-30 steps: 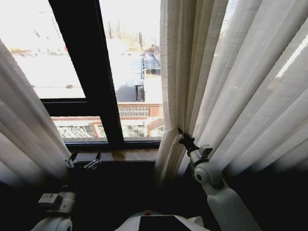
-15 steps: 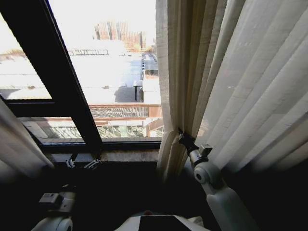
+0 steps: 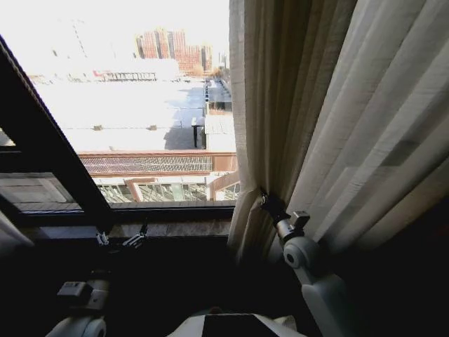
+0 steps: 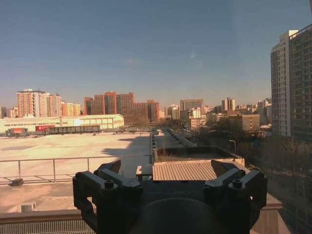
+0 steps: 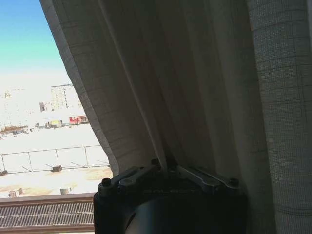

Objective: Open the curtains by pulling them apart, changing their state from closed to fully open.

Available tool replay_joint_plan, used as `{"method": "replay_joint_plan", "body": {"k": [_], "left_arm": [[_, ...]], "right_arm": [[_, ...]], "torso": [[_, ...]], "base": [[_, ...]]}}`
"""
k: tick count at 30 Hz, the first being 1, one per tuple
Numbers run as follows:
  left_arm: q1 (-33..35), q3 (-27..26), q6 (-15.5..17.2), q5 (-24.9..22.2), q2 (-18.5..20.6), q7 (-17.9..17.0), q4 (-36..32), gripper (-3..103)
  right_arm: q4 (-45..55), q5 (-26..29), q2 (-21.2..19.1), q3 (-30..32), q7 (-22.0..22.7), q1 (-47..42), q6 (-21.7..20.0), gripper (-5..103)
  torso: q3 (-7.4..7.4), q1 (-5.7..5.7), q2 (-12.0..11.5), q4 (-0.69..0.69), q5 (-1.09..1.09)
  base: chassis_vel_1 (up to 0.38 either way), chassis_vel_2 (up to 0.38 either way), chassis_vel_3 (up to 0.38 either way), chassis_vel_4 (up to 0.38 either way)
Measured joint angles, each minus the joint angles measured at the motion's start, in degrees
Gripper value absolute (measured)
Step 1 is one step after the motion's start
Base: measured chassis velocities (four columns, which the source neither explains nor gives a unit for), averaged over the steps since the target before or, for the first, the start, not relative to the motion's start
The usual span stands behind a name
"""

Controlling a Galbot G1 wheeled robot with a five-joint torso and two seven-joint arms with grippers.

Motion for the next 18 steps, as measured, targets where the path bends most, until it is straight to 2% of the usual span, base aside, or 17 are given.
{"method": "replay_joint_plan", "body": {"k": [18], "left_arm": [[0.21,0.12,-0.24,0.03,0.13,0.03,-0.15,100]], "right_arm": [[1.35,-1.49,-0.05,0.45,0.05,-1.45,0.21,0]], "torso": [[0.0,0.01,0.0,0.0,-0.01]], "base": [[-0.361,-0.36,0.354,0.359]]}}
